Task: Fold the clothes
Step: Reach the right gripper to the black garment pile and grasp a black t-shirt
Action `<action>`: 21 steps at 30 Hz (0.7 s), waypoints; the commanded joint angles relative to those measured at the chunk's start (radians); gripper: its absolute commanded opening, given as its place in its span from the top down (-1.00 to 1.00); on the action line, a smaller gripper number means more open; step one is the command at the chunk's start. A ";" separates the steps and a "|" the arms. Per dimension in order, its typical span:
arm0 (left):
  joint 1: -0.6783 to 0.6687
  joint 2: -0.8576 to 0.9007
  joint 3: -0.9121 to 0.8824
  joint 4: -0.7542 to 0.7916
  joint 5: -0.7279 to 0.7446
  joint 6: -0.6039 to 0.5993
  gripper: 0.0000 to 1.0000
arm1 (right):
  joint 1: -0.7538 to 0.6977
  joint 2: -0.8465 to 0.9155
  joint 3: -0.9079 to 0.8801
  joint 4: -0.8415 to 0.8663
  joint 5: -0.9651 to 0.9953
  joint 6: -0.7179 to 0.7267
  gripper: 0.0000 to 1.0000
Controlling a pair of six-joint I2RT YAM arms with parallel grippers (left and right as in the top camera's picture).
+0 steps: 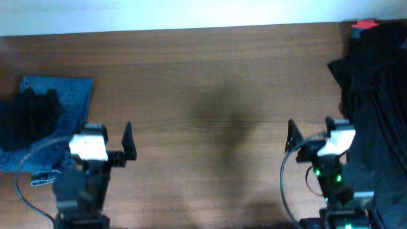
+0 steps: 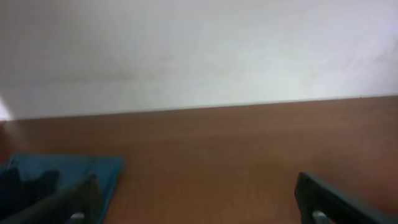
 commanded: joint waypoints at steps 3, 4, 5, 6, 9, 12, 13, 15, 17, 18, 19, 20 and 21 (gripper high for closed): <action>-0.004 0.286 0.283 -0.167 0.047 -0.010 -0.98 | -0.008 0.265 0.231 -0.060 -0.006 -0.012 -0.97; -0.004 0.327 0.327 -0.208 0.047 -0.010 -0.98 | -0.008 0.295 0.257 -0.077 -0.004 -0.013 -0.97; -0.004 0.366 0.370 -0.249 0.047 -0.010 -0.99 | -0.008 0.356 0.309 -0.113 -0.005 -0.035 -0.97; -0.004 0.418 0.430 -0.306 0.047 -0.010 -0.98 | -0.008 0.417 0.364 -0.158 -0.005 -0.063 -0.97; -0.004 0.533 0.566 -0.444 0.047 -0.010 -0.98 | -0.008 0.557 0.498 -0.300 0.004 -0.118 -0.97; -0.004 0.620 0.680 -0.568 0.047 -0.010 -0.98 | -0.007 0.682 0.620 -0.443 0.009 -0.114 -0.97; -0.004 0.637 0.705 -0.597 0.048 -0.011 -0.99 | -0.007 0.724 0.655 -0.484 0.005 -0.112 -0.97; -0.004 0.656 0.737 -0.625 0.064 -0.010 -0.98 | -0.008 0.770 0.693 -0.525 0.007 -0.121 -0.97; -0.004 0.657 0.742 -0.618 0.074 -0.010 -0.98 | -0.009 0.802 0.710 -0.518 0.024 -0.122 -0.97; -0.004 0.656 0.742 -0.607 0.074 -0.010 -0.98 | -0.016 0.822 0.723 -0.504 0.047 -0.117 -0.97; -0.004 0.656 0.742 -0.596 0.074 -0.010 -0.98 | -0.027 0.841 0.737 -0.492 0.077 -0.116 -0.97; -0.004 0.657 0.742 -0.591 0.074 -0.010 -0.98 | -0.041 0.861 0.753 -0.481 0.113 -0.115 -0.97; -0.004 0.657 0.741 -0.586 0.074 -0.010 -0.98 | -0.094 0.929 0.816 -0.459 0.190 -0.112 -0.97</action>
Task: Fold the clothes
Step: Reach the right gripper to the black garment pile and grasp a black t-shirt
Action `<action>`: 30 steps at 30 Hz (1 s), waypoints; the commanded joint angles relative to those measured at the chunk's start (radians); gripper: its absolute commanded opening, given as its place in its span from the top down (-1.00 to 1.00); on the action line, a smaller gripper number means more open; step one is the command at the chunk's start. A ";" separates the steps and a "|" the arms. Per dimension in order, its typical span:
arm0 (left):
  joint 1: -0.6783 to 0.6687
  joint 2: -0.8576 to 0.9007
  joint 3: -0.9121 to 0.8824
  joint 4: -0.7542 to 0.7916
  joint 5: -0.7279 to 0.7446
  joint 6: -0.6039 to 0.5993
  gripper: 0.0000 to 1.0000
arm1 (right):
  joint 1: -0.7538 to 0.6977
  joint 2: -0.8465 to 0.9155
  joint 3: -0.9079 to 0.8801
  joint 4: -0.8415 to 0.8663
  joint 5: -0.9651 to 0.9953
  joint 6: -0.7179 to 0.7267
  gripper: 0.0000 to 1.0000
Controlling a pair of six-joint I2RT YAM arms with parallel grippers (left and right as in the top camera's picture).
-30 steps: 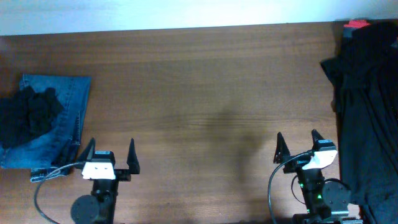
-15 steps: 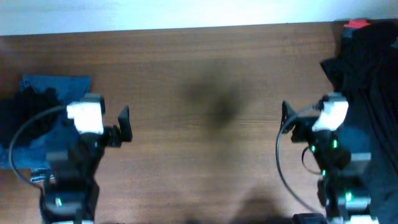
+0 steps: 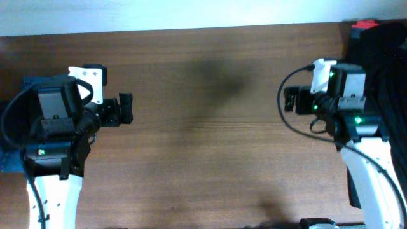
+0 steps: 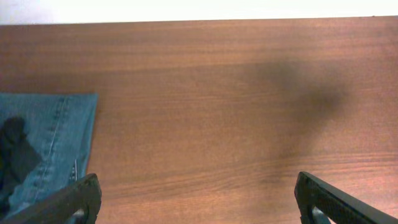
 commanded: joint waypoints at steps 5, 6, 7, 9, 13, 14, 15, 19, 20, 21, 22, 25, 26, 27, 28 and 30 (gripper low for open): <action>-0.004 0.006 0.024 0.010 0.021 -0.010 -0.98 | -0.235 0.348 0.385 0.026 0.180 -0.010 -0.97; -0.004 0.007 0.024 0.010 0.021 -0.010 -0.98 | -0.258 0.404 0.436 0.024 0.191 -0.010 -0.98; -0.004 0.007 0.024 0.010 0.021 -0.010 -0.98 | -0.275 0.450 0.476 0.020 0.199 -0.010 -0.99; -0.004 0.007 0.024 0.010 0.021 -0.010 -0.98 | -0.304 0.549 0.553 0.013 0.206 -0.010 -0.98; -0.004 0.008 0.024 0.010 0.021 -0.010 -0.98 | -0.347 0.688 0.608 0.030 0.212 -0.010 -0.93; -0.004 0.008 0.024 0.011 0.021 -0.010 -0.98 | -0.354 0.711 0.608 0.039 0.212 -0.010 -0.93; -0.004 0.008 0.024 0.011 0.021 -0.010 -0.98 | -0.360 0.739 0.608 0.046 0.212 -0.011 -0.93; -0.004 0.008 0.024 0.011 0.021 -0.010 -0.98 | -0.367 0.805 0.608 0.060 0.212 -0.019 -0.91; -0.004 0.008 0.024 0.013 0.021 -0.010 -0.98 | -0.367 0.821 0.608 0.066 0.212 -0.029 -0.91; -0.004 0.008 0.024 0.015 0.021 -0.010 -0.98 | -0.367 0.843 0.608 0.079 0.214 -0.037 -0.91; -0.004 0.008 0.024 0.016 0.021 -0.010 -0.98 | -0.367 0.858 0.608 0.088 0.217 -0.037 -0.91; -0.004 0.008 0.024 0.017 0.021 -0.010 -0.98 | -0.372 0.891 0.608 0.105 0.225 -0.037 -0.89; -0.004 0.008 0.024 0.017 0.021 -0.010 -0.98 | -0.375 0.902 0.608 0.108 0.232 -0.037 -0.89; -0.004 0.008 0.024 0.018 0.021 -0.010 -0.98 | -0.377 0.911 0.608 0.112 0.239 -0.040 -0.89; -0.004 0.008 0.024 0.018 0.021 -0.010 -0.98 | -0.379 0.920 0.608 0.116 0.240 -0.042 -0.84; -0.004 0.008 0.024 0.018 0.021 -0.010 -0.98 | -0.384 0.941 0.608 0.124 0.237 -0.056 -0.81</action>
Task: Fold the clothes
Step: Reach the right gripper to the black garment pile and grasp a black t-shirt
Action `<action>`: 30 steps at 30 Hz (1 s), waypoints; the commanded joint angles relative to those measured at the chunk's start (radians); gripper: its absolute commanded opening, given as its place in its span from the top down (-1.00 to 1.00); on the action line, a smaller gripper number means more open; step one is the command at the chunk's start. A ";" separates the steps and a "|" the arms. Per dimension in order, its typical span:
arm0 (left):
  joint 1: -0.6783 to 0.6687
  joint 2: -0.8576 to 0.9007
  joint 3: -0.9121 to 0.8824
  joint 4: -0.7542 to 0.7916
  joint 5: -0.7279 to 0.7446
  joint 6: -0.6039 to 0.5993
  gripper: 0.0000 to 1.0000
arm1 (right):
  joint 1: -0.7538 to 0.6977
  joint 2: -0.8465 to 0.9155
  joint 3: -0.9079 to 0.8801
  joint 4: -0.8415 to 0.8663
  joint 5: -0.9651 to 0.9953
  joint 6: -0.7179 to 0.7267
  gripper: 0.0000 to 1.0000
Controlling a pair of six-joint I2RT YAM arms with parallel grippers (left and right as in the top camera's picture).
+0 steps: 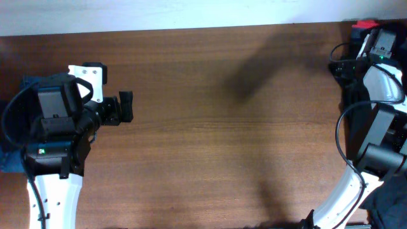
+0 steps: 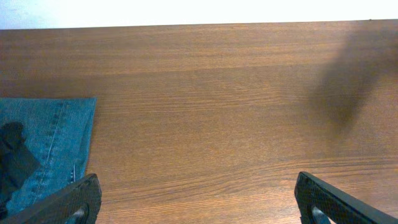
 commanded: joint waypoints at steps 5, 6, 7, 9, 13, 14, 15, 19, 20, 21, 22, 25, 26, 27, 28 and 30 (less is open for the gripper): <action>-0.004 0.004 0.023 0.010 0.014 -0.010 -0.98 | -0.014 0.078 0.021 0.029 0.027 -0.024 -0.76; -0.004 0.004 0.023 0.012 0.014 -0.010 -0.98 | -0.014 0.081 0.021 0.031 0.027 -0.024 -0.72; -0.004 0.004 0.023 0.014 0.014 -0.010 -0.99 | -0.014 0.087 0.021 0.035 0.027 -0.024 -0.64; -0.004 0.004 0.023 0.015 0.014 -0.010 -0.98 | -0.014 0.092 0.021 0.037 0.027 -0.024 -0.24; -0.004 0.004 0.023 0.016 0.014 -0.010 -0.98 | -0.014 0.085 0.022 0.048 0.027 -0.024 0.85; -0.004 0.004 0.023 0.016 0.014 -0.010 -0.98 | -0.012 0.076 0.022 0.051 0.027 -0.023 0.87; -0.004 0.004 0.023 0.016 0.014 -0.010 -0.98 | -0.007 0.056 0.026 0.051 0.027 -0.021 0.88; -0.004 0.005 0.023 0.025 0.014 -0.010 -0.98 | 0.037 -0.057 0.089 0.020 0.021 -0.025 0.92; -0.004 0.005 0.023 0.026 0.014 -0.010 -0.98 | 0.054 -0.088 0.113 -0.002 0.005 -0.027 0.92; -0.004 0.005 0.023 0.028 0.014 -0.010 -0.98 | 0.074 -0.119 0.139 -0.029 -0.042 -0.050 0.92; -0.004 0.005 0.023 0.030 0.014 -0.010 -0.98 | 0.096 -0.148 0.165 -0.061 -0.103 -0.074 0.93; -0.004 0.005 0.023 0.037 0.014 -0.010 -0.98 | 0.199 -0.226 0.246 -0.212 -0.335 -0.166 0.93; -0.004 0.005 0.023 0.039 0.014 -0.010 -0.98 | 0.241 -0.247 0.267 -0.272 -0.401 -0.220 0.93; -0.004 0.005 0.023 0.041 0.014 -0.010 -0.98 | 0.311 -0.273 0.293 -0.368 -0.480 -0.305 0.92; -0.004 0.005 0.023 0.043 0.014 -0.010 -0.98 | 0.372 -0.290 0.309 -0.446 -0.512 -0.364 0.92; -0.004 0.005 0.023 0.048 0.014 -0.010 -0.98 | 0.557 -0.319 0.320 -0.597 -0.476 -0.499 0.88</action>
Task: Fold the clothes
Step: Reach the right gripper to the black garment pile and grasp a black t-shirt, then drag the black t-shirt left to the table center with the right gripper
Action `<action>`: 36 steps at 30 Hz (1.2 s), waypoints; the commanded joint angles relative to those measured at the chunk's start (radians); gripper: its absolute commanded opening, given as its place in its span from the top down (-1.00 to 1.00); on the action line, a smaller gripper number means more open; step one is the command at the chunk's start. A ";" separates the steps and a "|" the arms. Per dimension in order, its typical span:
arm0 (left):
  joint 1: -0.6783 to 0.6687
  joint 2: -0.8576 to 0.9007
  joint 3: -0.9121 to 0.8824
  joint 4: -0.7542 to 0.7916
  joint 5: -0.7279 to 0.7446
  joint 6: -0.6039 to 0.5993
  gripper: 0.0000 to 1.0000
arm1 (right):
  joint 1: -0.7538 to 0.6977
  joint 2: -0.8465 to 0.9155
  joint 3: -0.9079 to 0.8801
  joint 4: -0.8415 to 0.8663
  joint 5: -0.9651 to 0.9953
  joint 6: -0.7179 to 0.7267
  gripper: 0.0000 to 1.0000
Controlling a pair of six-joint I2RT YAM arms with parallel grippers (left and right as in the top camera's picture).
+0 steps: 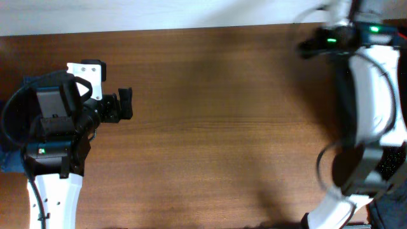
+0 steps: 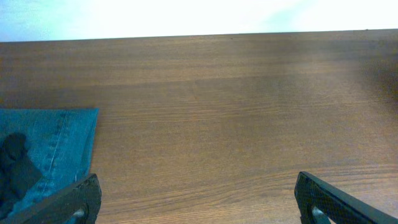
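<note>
Folded blue jeans (image 2: 53, 140) lie at the table's left end with a black garment (image 2: 15, 171) on top; in the overhead view only a blue sliver (image 1: 27, 81) shows beside my left arm. My left gripper (image 1: 125, 105) hovers open over bare wood just right of the jeans, its fingertips (image 2: 78, 199) wide apart and empty. My right gripper (image 1: 310, 46) is raised high at the far right, blurred. A dark clothes pile (image 1: 389, 202) shows behind the right arm.
The brown wooden table (image 1: 210, 127) runs between the two arms, with a white wall along its far edge. The right arm's white links (image 1: 369, 95) stretch from the front right corner up over the dark pile.
My right arm stood at the dark pile in the far right corner; now it is higher and further left, blurred. The left arm has hardly moved.
Both arms sat low at the front edge with open grippers. Then both stood raised over the table, the left by the jeans, the right near the dark pile. The right gripper then reached the pile's far corner, and is now lifted high.
</note>
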 commanded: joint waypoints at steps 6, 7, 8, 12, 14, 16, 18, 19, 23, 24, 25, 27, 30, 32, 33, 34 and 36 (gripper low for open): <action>-0.004 0.004 0.023 0.011 0.014 -0.010 -0.98 | 0.461 -0.047 0.019 -0.163 0.216 -0.180 -0.26; -0.004 0.004 0.023 0.011 0.014 -0.010 -0.98 | 0.479 -0.047 0.019 -0.166 0.249 -0.179 -0.30; -0.004 0.004 0.023 0.011 0.014 -0.010 -0.98 | 0.483 -0.048 0.019 -0.167 0.259 -0.179 -0.33; -0.004 0.004 0.023 0.011 0.014 -0.010 -0.99 | 0.463 -0.050 0.019 -0.186 0.267 -0.123 -0.39; -0.004 0.004 0.023 0.013 0.015 -0.010 -0.98 | 0.438 -0.052 0.019 -0.208 0.271 -0.089 -0.40; -0.004 0.004 0.023 0.029 0.026 -0.010 -0.98 | 0.401 -0.053 0.019 -0.219 0.276 -0.022 -0.42; -0.004 0.004 0.023 0.062 0.061 -0.010 -0.99 | 0.347 -0.056 0.019 -0.223 0.280 0.071 -0.42; -0.004 0.006 0.023 0.108 0.107 -0.010 -0.98 | 0.300 -0.060 0.019 -0.226 0.279 0.158 -0.45; -0.050 0.040 0.023 0.235 0.149 -0.010 -0.98 | 0.132 -0.068 0.019 -0.264 0.146 0.345 -0.65; -0.066 0.055 0.023 0.247 0.141 -0.009 -0.98 | 0.103 -0.066 0.019 -0.276 0.105 0.344 -0.71; -0.092 0.080 0.023 0.254 0.126 -0.008 -0.98 | 0.073 -0.062 0.017 -0.287 0.071 0.344 -0.76; -0.126 0.121 0.023 0.255 0.106 -0.005 -0.99 | 0.028 -0.057 0.006 -0.301 0.047 0.344 -0.82; -0.179 0.207 0.023 0.251 0.104 -0.001 -0.98 | -0.012 -0.047 -0.031 -0.300 0.047 0.340 -0.81; -0.206 0.261 0.023 0.251 0.104 -0.001 -0.98 | -0.018 -0.026 -0.064 -0.300 0.039 0.302 -0.77; -0.216 0.286 0.023 0.252 0.104 -0.001 -0.98 | -0.016 -0.015 -0.082 -0.299 0.036 0.289 -0.72; -0.221 0.304 0.023 0.252 0.104 -0.001 -0.98 | -0.014 -0.005 -0.097 -0.297 0.037 0.283 -0.71; -0.224 0.333 0.023 0.251 0.104 -0.002 -0.99 | -0.007 0.021 -0.141 -0.279 0.039 0.282 -0.70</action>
